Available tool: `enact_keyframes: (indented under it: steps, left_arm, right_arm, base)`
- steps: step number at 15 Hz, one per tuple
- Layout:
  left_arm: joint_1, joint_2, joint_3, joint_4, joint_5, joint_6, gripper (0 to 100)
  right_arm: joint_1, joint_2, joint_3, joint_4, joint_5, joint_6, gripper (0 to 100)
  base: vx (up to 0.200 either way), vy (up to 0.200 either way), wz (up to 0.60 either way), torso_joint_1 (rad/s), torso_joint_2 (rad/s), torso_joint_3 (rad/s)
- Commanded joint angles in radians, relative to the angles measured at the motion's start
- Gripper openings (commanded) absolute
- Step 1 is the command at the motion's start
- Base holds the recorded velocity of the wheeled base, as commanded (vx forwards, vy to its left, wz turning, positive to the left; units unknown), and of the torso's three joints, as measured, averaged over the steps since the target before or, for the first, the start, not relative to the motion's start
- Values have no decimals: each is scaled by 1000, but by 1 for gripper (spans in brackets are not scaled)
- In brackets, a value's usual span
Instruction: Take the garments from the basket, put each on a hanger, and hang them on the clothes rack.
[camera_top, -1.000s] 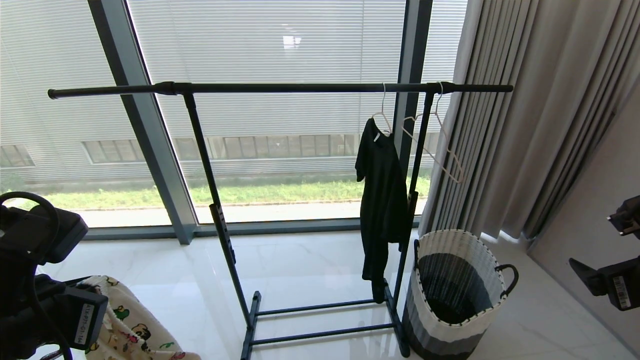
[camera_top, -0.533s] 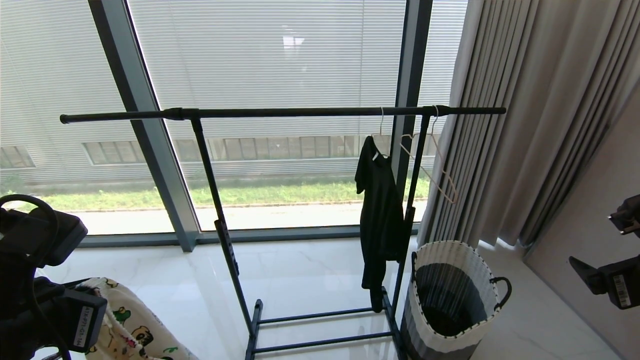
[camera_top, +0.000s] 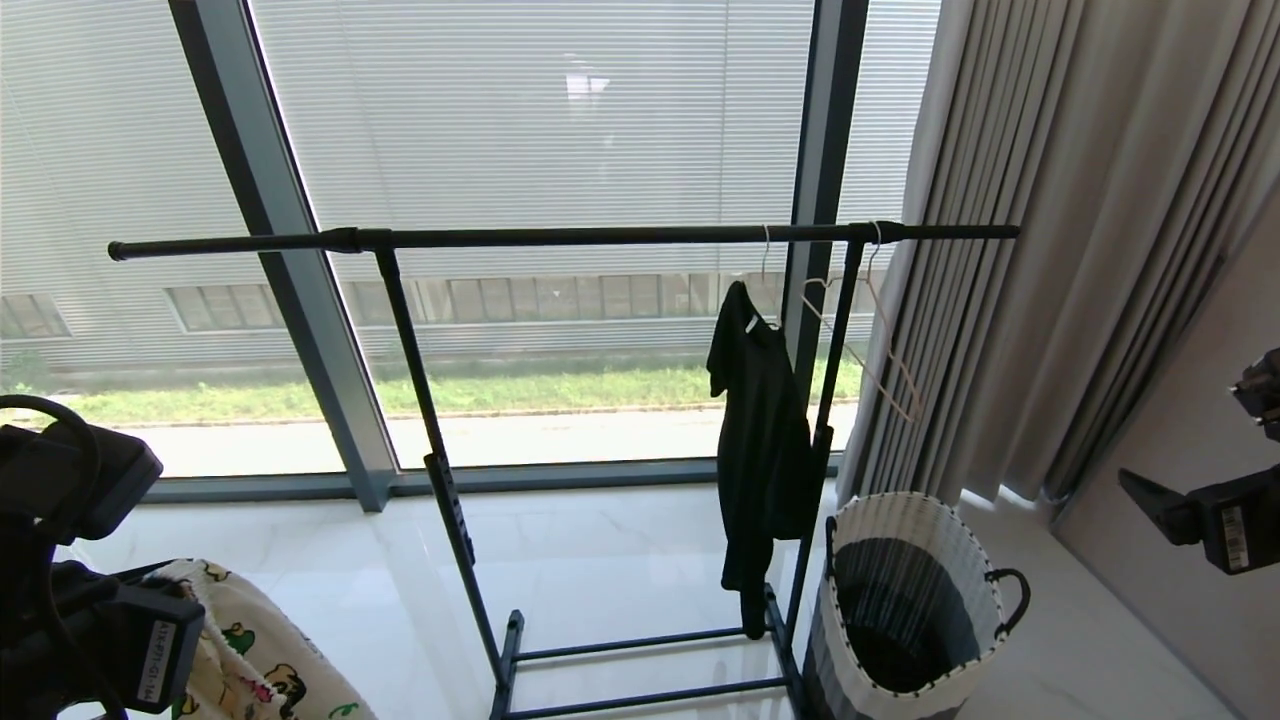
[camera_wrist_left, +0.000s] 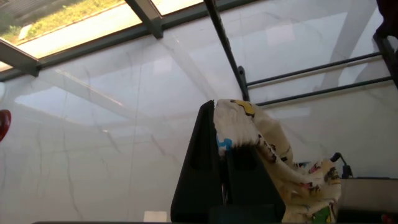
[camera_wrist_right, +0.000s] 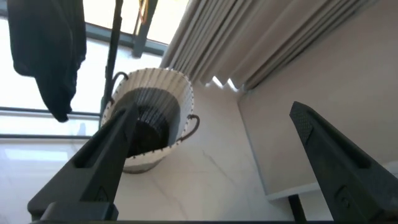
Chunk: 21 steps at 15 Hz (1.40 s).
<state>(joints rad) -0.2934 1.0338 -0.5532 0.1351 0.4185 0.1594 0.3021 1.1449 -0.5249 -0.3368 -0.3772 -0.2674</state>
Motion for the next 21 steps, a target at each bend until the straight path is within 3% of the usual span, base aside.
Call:
enact_keyframes:
  steps: [1, 6, 14, 17, 19, 21]
  left_arm:
    - [0, -1, 1, 0, 0, 0, 0]
    - [0, -1, 1, 0, 0, 0, 0]
    - [0, -1, 1, 0, 0, 0, 0]
    - [0, -6, 4, 0, 0, 0, 0]
    - [-1, -11, 9, 0, 0, 0, 0]
    - [-1, -17, 13, 0, 0, 0, 0]
  right_arm:
    - [-35, 22, -40, 2, 23, -3, 100]
    - [-107, 91, -104, 2, 44, 2, 100]
    - [-117, 150, -150, 9, 66, 2, 100]
    - [-163, 164, -207, 87, 222, 2, 100]
    - [-219, 179, -293, 225, 422, 4, 100]
    - [-281, 217, -339, 340, 538, 4, 100]
  base:
    - [200, 0, 0, 22, 7, -2]
    - [200, 0, 0, 5, 1, 2]
    - [200, 0, 0, 1, 1, 4]
    - [67, 0, 0, 1, 1, 1]
    - [0, 0, 0, 0, 0, 0]
    - [0, 0, 0, 0, 0, 0]
